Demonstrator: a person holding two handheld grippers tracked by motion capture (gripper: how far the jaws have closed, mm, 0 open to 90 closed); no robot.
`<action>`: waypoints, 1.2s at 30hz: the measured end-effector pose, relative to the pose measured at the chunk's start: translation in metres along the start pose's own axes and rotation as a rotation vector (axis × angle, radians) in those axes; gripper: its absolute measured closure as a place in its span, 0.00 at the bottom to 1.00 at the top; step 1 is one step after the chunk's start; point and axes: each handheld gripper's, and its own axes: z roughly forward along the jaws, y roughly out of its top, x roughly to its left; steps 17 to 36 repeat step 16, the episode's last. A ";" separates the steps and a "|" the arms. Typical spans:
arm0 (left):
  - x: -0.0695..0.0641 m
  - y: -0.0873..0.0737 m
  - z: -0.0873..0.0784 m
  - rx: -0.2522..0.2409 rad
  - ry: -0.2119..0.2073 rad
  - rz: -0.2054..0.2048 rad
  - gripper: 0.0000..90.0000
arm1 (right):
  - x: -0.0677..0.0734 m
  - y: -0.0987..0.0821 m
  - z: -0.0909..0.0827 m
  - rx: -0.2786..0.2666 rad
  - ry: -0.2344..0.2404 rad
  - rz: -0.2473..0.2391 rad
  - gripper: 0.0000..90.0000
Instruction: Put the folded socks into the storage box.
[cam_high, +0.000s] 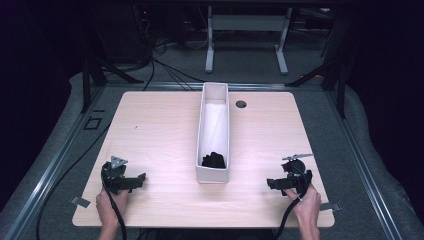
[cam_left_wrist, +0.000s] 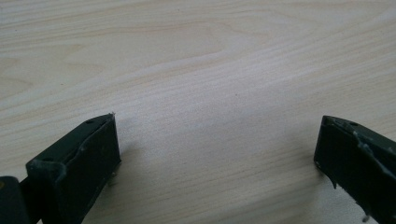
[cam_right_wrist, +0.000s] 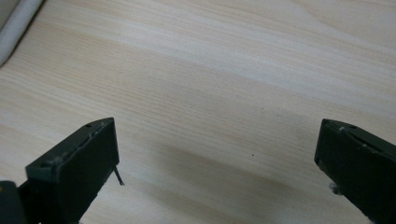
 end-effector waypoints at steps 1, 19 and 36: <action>0.000 0.000 0.000 0.000 0.000 0.000 0.00 | -0.002 -0.004 0.002 -0.007 0.032 -0.004 0.00; 0.000 0.000 0.000 0.000 0.000 0.000 0.00 | -0.008 -0.039 0.020 -0.213 -0.061 -0.051 0.00; 0.000 0.000 0.000 0.000 0.000 0.000 0.00 | -0.008 -0.039 0.020 -0.213 -0.061 -0.051 0.00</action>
